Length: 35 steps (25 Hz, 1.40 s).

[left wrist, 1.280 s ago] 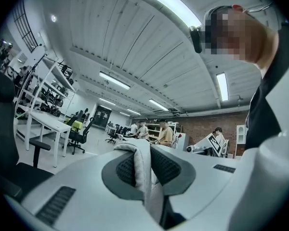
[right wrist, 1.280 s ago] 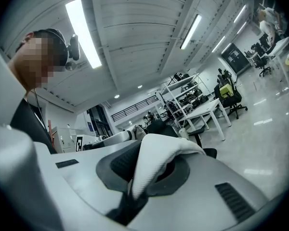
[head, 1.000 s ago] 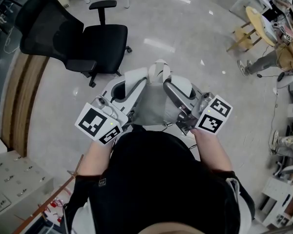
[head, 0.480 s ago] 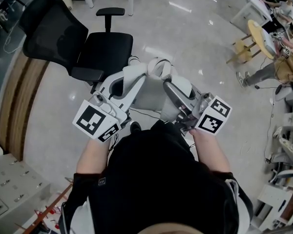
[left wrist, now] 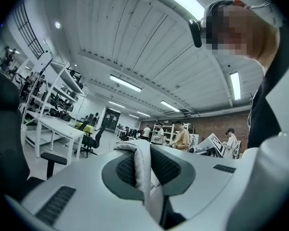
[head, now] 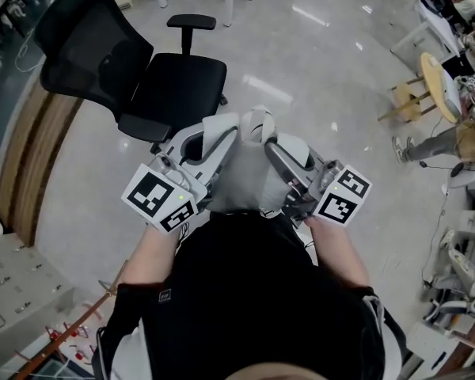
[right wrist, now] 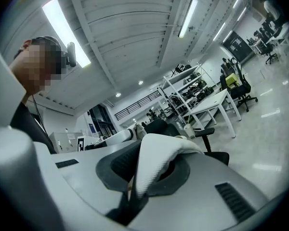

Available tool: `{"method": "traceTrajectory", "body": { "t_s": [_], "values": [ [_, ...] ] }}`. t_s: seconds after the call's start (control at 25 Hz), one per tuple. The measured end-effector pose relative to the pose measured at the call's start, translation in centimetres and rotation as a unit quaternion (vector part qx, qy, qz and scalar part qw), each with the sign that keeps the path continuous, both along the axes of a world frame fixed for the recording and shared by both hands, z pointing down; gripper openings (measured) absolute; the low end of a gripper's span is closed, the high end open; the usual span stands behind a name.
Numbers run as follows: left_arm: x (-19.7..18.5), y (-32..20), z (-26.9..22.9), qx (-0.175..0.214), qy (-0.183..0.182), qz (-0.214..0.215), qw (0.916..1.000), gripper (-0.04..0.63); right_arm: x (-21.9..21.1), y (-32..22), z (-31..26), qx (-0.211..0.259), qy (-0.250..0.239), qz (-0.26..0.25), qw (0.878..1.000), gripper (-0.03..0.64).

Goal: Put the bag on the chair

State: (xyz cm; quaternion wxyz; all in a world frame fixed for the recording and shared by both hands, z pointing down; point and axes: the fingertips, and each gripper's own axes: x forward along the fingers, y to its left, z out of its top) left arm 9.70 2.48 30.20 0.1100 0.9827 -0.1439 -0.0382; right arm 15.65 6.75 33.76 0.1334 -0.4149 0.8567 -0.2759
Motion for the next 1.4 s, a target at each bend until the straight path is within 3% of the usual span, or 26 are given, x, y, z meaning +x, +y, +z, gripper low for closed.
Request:
{"method": "traceTrajectory", "body": {
  "t_s": [0.36,0.56,0.72,1.0,1.4],
  "values": [
    [7.4,-9.0,-0.3,0.003,-0.005,-0.069,0.9976,0.051,7.8,-9.9,-0.2,-0.002,-0.007,-0.081,0.997,0.051],
    [7.9,-9.8,-0.2,0.006,-0.006,-0.102,0.9947,0.051,8.6,-11.0,-0.4,0.009,0.006,-0.111,0.994,0.051],
    [9.8,-10.9,-1.2,0.02,0.0,-0.108,0.9939,0.052,11.2,-12.4,-1.6,0.027,0.011,-0.113,0.993,0.051],
    [18.4,-17.2,-1.7,0.012,0.011,-0.107,0.9941,0.052,19.8,-18.2,-2.5,0.04,0.031,-0.105,0.993,0.051],
    [20.2,-20.8,-0.3,-0.007,0.016,-0.095,0.9954,0.051,21.6,-22.4,-0.8,0.009,0.025,-0.1,0.995,0.051]
  ]
}}
